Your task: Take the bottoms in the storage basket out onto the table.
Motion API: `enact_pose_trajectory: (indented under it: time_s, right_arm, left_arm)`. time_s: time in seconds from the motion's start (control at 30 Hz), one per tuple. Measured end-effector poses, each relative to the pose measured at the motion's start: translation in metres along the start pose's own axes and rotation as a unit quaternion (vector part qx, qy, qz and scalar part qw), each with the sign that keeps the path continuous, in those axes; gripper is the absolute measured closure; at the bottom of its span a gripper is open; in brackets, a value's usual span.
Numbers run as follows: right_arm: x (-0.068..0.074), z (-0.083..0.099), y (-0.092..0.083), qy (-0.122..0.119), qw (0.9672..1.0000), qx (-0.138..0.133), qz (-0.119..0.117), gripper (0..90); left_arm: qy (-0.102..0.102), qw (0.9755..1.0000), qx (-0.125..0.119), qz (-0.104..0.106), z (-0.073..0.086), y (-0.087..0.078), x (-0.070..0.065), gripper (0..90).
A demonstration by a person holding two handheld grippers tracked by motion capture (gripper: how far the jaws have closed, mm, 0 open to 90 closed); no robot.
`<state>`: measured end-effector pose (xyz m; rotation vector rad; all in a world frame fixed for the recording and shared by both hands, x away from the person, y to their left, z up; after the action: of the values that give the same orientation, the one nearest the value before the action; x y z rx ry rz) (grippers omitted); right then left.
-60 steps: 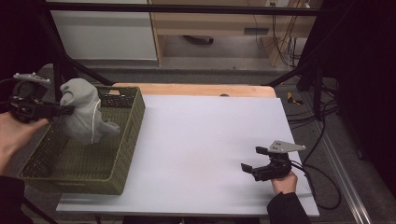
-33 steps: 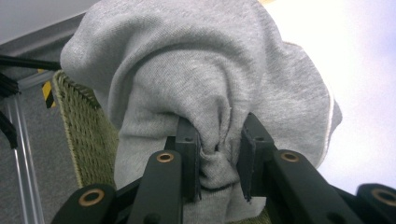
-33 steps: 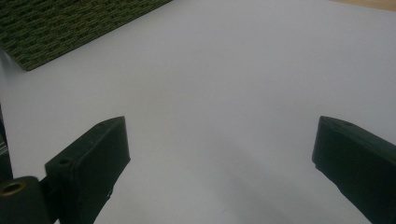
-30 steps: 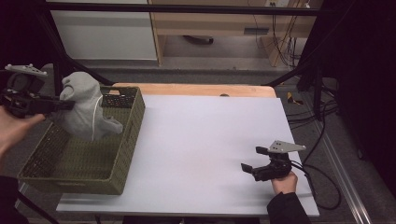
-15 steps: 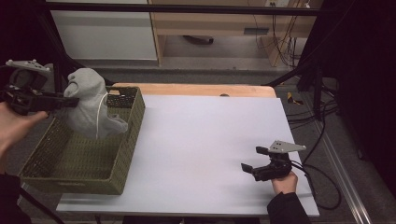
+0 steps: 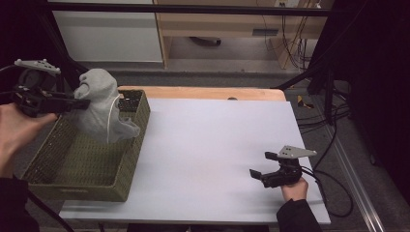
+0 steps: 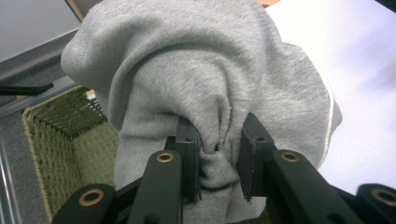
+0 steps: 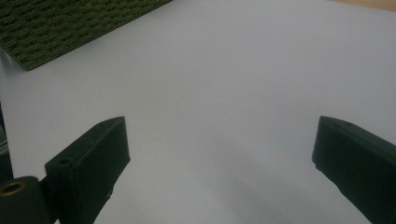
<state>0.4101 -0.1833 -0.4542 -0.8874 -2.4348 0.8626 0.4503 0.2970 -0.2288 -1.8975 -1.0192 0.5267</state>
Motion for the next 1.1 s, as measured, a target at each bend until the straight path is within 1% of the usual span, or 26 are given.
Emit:
enact_pose_trajectory:
  time_s: [0.47, 0.5, 0.57, 0.6, 0.63, 0.67, 0.73, 0.8, 0.83, 0.87, 0.9, 0.97, 1.1]
  right_arm:
    - [0.0, 0.0, 0.0, 0.0, 1.0, 0.0, 0.0, 4.6]
    - [0.0, 0.0, 0.0, 0.0, 1.0, 0.0, 0.0, 4.6]
    - [0.0, 0.0, 0.0, 0.0, 1.0, 0.0, 0.0, 4.6]
    - [0.0, 0.0, 0.0, 0.0, 1.0, 0.0, 0.0, 4.6]
    - [0.0, 0.0, 0.0, 0.0, 1.0, 0.0, 0.0, 4.6]
    - [0.0, 0.0, 0.0, 0.0, 1.0, 0.0, 0.0, 4.5]
    - [0.0, 0.0, 0.0, 0.0, 1.0, 0.0, 0.0, 4.6]
    - [0.0, 0.0, 0.0, -0.001, 1.0, 0.0, 0.0, 4.6]
    - [0.0, 0.0, 0.0, -0.001, 1.0, 0.0, 0.0, 4.6]
    - [0.0, 0.0, 0.0, -0.001, 1.0, 0.0, 0.0, 4.6]
    - [0.0, 0.0, 0.0, 0.0, 1.0, 0.001, 0.0, 4.6]
    - [0.0, 0.0, 0.0, -0.001, 1.0, 0.001, 0.0, 4.6]
    - [0.0, 0.0, 0.0, 0.0, 1.0, 0.001, 0.0, 4.6]
  left_arm:
    - [0.019, 0.9997, 0.0, 0.014, -0.011, 0.007, -0.018, 72.8]
    - [0.023, 0.9997, 0.0, 0.01, -0.012, 0.007, -0.018, 72.8]
    - [0.027, 0.9996, 0.0, 0.012, -0.014, 0.009, -0.022, 72.8]
    - [0.027, 0.9995, 0.0, 0.018, -0.015, 0.01, -0.025, 72.8]
    - [0.031, 0.9994, 0.001, 0.014, -0.016, 0.01, -0.026, 72.8]
    - [0.032, 0.9993, 0.001, 0.019, -0.016, 0.011, -0.028, 72.8]
    - [0.034, 0.9993, 0.0, 0.018, -0.018, 0.012, -0.03, 72.8]
    - [0.034, 0.9991, 0.0, 0.026, -0.02, 0.014, -0.034, 72.8]
    - [0.037, 0.999, 0.001, 0.023, -0.02, 0.014, -0.034, 72.8]
    - [0.039, 0.9988, 0.004, 0.028, -0.021, 0.016, -0.037, 72.8]
    - [0.037, 0.9989, 0.002, 0.027, -0.022, 0.017, -0.038, 72.8]
    - [0.043, 0.9986, 0.006, 0.028, -0.023, 0.02, -0.041, 72.8]
    - [0.046, 0.9983, 0.006, 0.034, -0.026, 0.023, -0.046, 72.8]
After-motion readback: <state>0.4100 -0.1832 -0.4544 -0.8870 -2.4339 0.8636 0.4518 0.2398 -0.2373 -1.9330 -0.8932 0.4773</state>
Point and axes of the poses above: each handheld gripper's, and its own axes: y roughly forward along the jaws, z roughly out of its underside, x roughly to its left, the point moved 10 cm from there along y, roughly forward along the jaws, and after that the axes turned 13 degrees about x, right-handed, at the moved point
